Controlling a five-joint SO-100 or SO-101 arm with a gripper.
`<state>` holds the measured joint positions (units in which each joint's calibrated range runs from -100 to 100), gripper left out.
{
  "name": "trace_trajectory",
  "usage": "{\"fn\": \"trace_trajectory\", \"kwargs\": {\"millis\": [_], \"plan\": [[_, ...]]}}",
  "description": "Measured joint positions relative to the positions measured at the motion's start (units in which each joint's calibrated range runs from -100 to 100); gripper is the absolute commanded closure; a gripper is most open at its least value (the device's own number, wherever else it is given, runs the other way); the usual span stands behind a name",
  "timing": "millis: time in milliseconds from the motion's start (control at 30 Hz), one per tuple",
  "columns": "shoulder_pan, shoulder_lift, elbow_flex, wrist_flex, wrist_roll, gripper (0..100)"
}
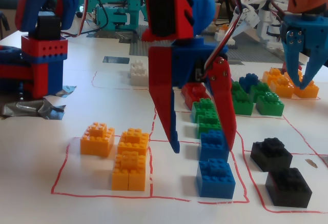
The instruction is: Grab the block and put it in the grey marker
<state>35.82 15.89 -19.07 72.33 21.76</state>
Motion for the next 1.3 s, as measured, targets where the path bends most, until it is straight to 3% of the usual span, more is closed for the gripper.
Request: {"fn": "trace_trajectory", "kwargs": {"millis": [1167,1300], "plan": [[-3.95,15.52,-14.8,2.02,-3.81,74],[-3.95,15.52,-14.8,2.75,-4.0,80]]}}
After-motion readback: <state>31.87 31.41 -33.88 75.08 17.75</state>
